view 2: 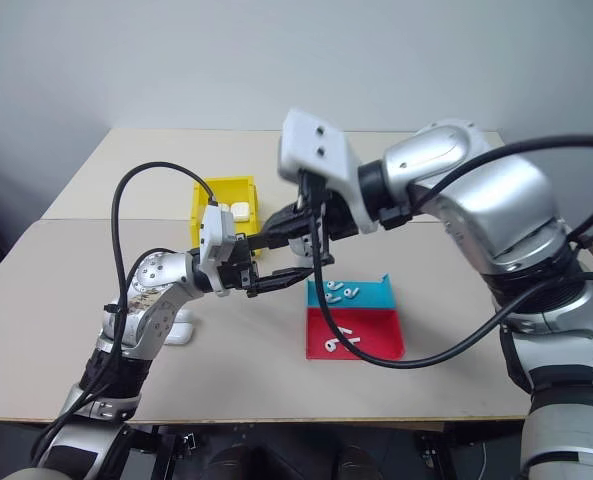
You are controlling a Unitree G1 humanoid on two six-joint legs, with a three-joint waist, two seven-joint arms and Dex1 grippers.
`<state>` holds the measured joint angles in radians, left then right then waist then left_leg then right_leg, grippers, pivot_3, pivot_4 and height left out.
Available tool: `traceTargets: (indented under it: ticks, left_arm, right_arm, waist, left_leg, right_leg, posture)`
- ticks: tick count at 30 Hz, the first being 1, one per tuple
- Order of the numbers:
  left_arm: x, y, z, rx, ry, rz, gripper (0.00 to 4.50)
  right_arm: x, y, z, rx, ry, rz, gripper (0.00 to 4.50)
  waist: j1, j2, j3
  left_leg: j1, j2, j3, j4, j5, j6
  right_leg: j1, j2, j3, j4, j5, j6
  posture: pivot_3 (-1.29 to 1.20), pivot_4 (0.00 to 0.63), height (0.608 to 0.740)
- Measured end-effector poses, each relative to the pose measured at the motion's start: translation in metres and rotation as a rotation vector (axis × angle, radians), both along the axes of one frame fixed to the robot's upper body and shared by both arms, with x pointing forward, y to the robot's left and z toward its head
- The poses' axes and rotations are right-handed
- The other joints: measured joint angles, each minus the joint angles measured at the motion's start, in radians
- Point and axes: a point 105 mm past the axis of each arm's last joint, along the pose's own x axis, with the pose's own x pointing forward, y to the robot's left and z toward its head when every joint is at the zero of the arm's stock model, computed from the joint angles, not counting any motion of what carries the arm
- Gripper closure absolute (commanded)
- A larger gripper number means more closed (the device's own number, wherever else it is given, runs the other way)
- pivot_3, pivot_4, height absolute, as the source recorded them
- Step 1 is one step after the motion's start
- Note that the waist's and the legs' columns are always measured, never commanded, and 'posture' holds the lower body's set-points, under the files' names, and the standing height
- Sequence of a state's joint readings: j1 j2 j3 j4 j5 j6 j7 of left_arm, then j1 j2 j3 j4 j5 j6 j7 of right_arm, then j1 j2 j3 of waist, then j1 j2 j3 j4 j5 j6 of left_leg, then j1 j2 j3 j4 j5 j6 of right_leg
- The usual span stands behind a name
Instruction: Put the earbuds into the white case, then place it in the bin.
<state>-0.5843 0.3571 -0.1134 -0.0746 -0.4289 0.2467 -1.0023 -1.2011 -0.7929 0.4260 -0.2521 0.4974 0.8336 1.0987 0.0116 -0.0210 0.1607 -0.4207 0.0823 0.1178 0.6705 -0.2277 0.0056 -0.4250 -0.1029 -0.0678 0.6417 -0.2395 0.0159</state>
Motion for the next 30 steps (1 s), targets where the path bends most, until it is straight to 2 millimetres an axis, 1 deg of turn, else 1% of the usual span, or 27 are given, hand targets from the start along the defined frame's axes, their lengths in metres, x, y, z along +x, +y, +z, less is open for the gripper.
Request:
traceTargets:
  ticks: [2, 4, 7, 10, 12, 13, 14, 15, 16, 19, 20, 21, 23, 25, 28, 30]
  left_arm:
    - [0.0, 0.002, 0.001, -0.014, -0.003, 0.015, 1.73]
    - [0.0, 0.004, -0.002, -0.02, 0.004, 0.035, 1.73]
    - [-0.002, 0.012, -0.003, -0.042, 0.003, 0.083, 1.73]
    - [-0.001, 0.024, 0.008, -0.089, -0.034, 0.167, 1.73]
    - [0.006, 0.032, 0.017, -0.138, -0.062, 0.284, 1.73]
    - [0.011, 0.035, 0.019, -0.156, -0.067, 0.346, 1.73]
    - [0.019, 0.04, 0.021, -0.189, -0.056, 0.444, 1.73]
    - [0.029, 0.046, 0.023, -0.204, -0.057, 0.54, 1.73]
    - [0.042, 0.058, 0.028, -0.214, -0.073, 0.678, 1.73]
    - [0.063, 0.079, 0.035, -0.206, -0.109, 0.889, 1.73]
    - [0.07, 0.085, 0.035, -0.197, -0.112, 0.941, 1.73]
    - [0.08, 0.088, 0.032, -0.169, -0.113, 1.008, 1.73]
    - [0.095, 0.093, 0.026, -0.116, -0.107, 1.095, 1.73]
    - [0.106, 0.096, 0.015, -0.061, -0.091, 1.157, 1.73]
    - [0.113, 0.097, -0.002, -0.02, -0.048, 1.199, 1.73]
    - [0.115, 0.095, -0.007, -0.002, -0.039, 1.205, 1.73]
  right_arm:
    - [0.006, -0.007, -0.003, -0.027, -0.03, -0.03, 4.47]
    - [0.009, -0.013, -0.001, -0.023, -0.038, -0.04, 4.47]
    - [0.009, -0.025, 0.002, 0.033, -0.006, -0.062, 4.47]
    - [0.005, -0.031, 0.017, 0.173, 0.01, -0.062, 4.47]
    - [-0.001, -0.032, 0.038, 0.336, 0.006, -0.041, 4.47]
    - [-0.003, -0.035, 0.046, 0.4, -0.007, -0.04, 4.47]
    - [-0.004, -0.04, 0.051, 0.46, -0.015, -0.053, 4.47]
    - [-0.003, -0.046, 0.05, 0.489, -0.018, -0.083, 4.47]
    - [0.002, -0.05, 0.038, 0.497, 0.002, -0.133, 4.47]
    - [0.014, -0.057, 0.012, 0.495, 0.054, -0.253, 4.47]
    - [0.017, -0.056, 0.007, 0.496, 0.063, -0.278, 4.47]
    - [0.02, -0.054, 0.002, 0.487, 0.05, -0.315, 4.47]
    - [0.022, -0.05, -0.003, 0.473, 0.034, -0.348, 4.47]
    - [0.025, -0.046, -0.011, 0.443, 0.034, -0.384, 4.47]
    - [0.026, -0.044, -0.018, 0.408, 0.037, -0.419, 4.47]
    - [0.025, -0.044, -0.021, 0.397, 0.034, -0.426, 4.47]
  waist:
    - [0.001, 0.0, 0.0]
    - [0.0, 0.0, 0.0]
    - [0.0, 0.0, 0.0]
    - [-0.001, 0.0, 0.0]
    - [0.0, 0.0, 0.0]
    - [0.0, 0.0, 0.0]
    - [0.003, 0.0, 0.0]
    - [0.008, -0.001, 0.0]
    - [0.01, -0.001, 0.0]
    - [0.008, -0.001, 0.0]
    - [0.008, -0.001, 0.0]
    - [0.006, -0.001, 0.0]
    - [0.003, -0.001, 0.0]
    - [0.001, -0.001, 0.0]
    - [0.001, -0.001, 0.0]
    - [0.001, -0.001, 0.0]
  left_leg:
    - [0.0, 0.0, 0.0, 0.0, 0.0, 0.0]
    - [0.0, 0.0, 0.0, 0.0, 0.0, 0.0]
    - [0.0, 0.0, 0.0, 0.0, 0.0, 0.0]
    - [0.0, 0.0, 0.0, 0.0, 0.0, 0.0]
    - [0.001, 0.0, -0.001, 0.0, 0.0, 0.0]
    - [0.002, 0.0, -0.001, 0.0, 0.0, 0.0]
    - [0.002, 0.0, -0.002, 0.0, 0.0, 0.0]
    - [0.002, 0.0, -0.002, 0.0, 0.0, 0.0]
    - [0.002, 0.0, -0.002, 0.0, 0.0, 0.001]
    - [0.002, -0.001, -0.002, 0.0, 0.0, 0.001]
    - [0.002, -0.001, -0.001, 0.0, 0.0, 0.0]
    - [0.001, -0.001, -0.001, -0.001, 0.0, 0.0]
    - [0.001, -0.001, -0.001, -0.001, 0.0, 0.0]
    - [0.0, -0.001, -0.001, -0.001, 0.0, 0.0]
    - [-0.001, -0.001, -0.001, 0.0, 0.0, 0.0]
    - [-0.001, -0.001, -0.001, 0.0, 0.0, 0.0]
  right_leg:
    - [0.0, 0.0, 0.0, 0.0, 0.0, 0.0]
    - [0.0, 0.0, 0.0, 0.0, 0.0, 0.0]
    - [0.0, 0.0, 0.0, 0.0, 0.0, 0.0]
    - [0.0, 0.0, 0.0, 0.0, 0.0, 0.0]
    - [0.002, 0.0, 0.0, 0.001, 0.0, 0.0]
    - [0.002, 0.0, -0.001, 0.0, 0.0, 0.0]
    - [0.004, 0.0, -0.001, 0.0, 0.0, 0.0]
    - [0.004, -0.001, -0.002, 0.0, 0.0, 0.0]
    - [0.004, -0.001, -0.002, 0.0, 0.0, 0.0]
    - [0.003, -0.002, -0.002, 0.0, 0.001, 0.0]
    - [0.002, -0.001, -0.002, 0.0, 0.001, 0.0]
    - [0.002, -0.002, -0.002, 0.001, 0.001, 0.0]
    - [0.002, -0.001, -0.002, 0.0, 0.001, 0.0]
    - [0.001, -0.001, -0.002, 0.0, 0.001, 0.0]
    - [0.001, -0.002, -0.002, 0.0, 0.001, 0.001]
    - [0.001, -0.002, -0.002, 0.0, 0.001, 0.001]
  posture:
    - [0.0, 0.15, 0.74]
    - [0.0, 0.15, 0.74]
    - [0.0, 0.15, 0.74]
    - [0.0, 0.15, 0.74]
    - [0.0, 0.15, 0.74]
    - [0.0, 0.15, 0.74]
    - [0.0, 0.15, 0.74]
    - [0.0, 0.15, 0.74]
    - [0.0, 0.15, 0.74]
    - [0.0, 0.15, 0.74]
    - [0.0, 0.15, 0.74]
    - [0.0, 0.15, 0.74]
    - [0.0, 0.15, 0.74]
    - [0.0, 0.15, 0.74]
    - [0.0, 0.15, 0.74]
    - [0.0, 0.15, 0.74]
